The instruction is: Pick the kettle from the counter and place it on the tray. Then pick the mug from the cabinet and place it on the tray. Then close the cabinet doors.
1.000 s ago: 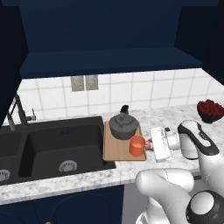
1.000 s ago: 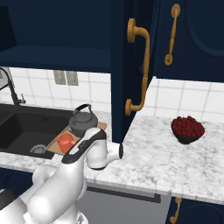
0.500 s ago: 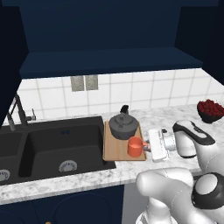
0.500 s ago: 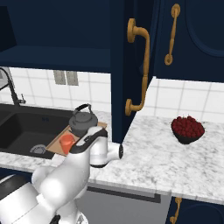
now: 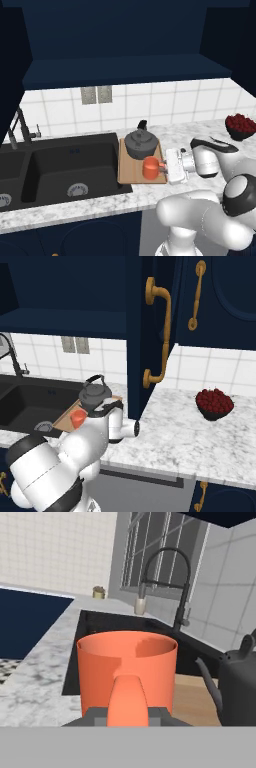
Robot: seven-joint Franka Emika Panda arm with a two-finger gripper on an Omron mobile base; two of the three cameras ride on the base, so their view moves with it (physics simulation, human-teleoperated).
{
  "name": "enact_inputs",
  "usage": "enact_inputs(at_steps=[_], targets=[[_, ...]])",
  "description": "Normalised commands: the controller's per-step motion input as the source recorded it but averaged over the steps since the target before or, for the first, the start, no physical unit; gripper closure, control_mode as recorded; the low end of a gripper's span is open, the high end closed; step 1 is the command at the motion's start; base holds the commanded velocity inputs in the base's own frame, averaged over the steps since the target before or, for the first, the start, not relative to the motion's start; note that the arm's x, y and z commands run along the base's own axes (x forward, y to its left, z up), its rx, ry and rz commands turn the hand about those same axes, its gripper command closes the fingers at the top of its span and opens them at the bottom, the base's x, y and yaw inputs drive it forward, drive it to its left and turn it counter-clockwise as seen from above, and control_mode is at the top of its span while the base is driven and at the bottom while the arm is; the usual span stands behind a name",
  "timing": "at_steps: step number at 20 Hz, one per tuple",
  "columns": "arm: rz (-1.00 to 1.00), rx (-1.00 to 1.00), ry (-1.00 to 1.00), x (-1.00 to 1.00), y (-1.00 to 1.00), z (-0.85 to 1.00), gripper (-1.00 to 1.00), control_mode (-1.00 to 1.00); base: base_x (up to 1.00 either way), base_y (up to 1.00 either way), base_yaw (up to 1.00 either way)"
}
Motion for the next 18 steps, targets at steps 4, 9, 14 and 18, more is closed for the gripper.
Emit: enact_inputs(at_steps=[4, 9, 14, 18], targets=[[0.0, 0.0, 0.02, 0.29, 0.0, -0.18, 1.0, -1.0, 0.0, 0.0, 0.0], [0.0, 0.0, 0.01, 0.29, 0.0, -0.18, 1.0, -1.0, 0.0, 0.0, 0.0], [0.0, 0.0, 0.0, 0.23, 0.0, -0.21, 1.0, -1.0, 0.0, 0.0, 0.0], [0.0, 0.0, 0.0, 0.17, 0.0, -0.24, 1.0, -1.0, 0.0, 0.0, 0.0]])
